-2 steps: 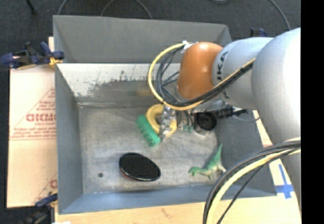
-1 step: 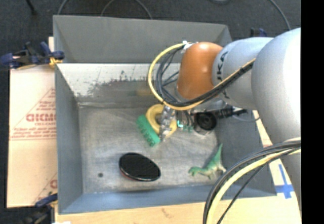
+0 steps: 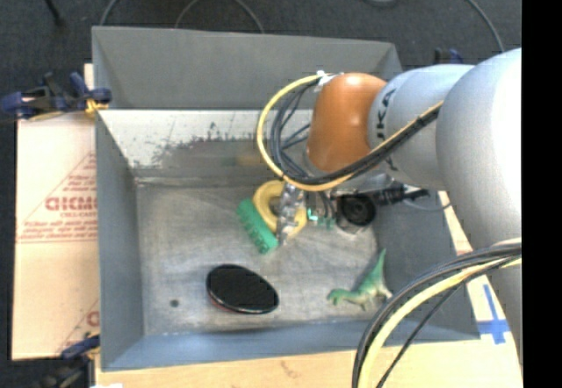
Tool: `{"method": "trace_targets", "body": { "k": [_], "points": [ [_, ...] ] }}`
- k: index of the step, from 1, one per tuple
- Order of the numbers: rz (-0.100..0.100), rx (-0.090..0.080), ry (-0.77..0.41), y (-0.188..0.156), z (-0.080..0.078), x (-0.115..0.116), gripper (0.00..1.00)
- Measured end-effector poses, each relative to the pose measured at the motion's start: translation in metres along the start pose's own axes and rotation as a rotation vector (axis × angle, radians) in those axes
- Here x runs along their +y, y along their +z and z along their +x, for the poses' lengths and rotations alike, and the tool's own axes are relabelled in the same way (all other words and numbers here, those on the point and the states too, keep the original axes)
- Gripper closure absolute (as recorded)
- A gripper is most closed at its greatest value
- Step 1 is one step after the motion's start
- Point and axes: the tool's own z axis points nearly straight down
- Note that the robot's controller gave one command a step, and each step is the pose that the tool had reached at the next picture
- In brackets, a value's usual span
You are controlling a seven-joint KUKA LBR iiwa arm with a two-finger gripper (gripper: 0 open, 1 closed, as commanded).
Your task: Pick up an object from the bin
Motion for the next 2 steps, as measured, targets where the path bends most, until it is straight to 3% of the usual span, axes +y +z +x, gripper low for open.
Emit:
{"method": "trace_targets", "body": {
  "k": [1, 2],
  "points": [
    [0.002, 0.002, -0.169, 0.001, -0.0129, 0.009, 1.0],
    [0.002, 0.002, -0.168, 0.001, -0.013, 0.009, 1.0]
  ]
}}
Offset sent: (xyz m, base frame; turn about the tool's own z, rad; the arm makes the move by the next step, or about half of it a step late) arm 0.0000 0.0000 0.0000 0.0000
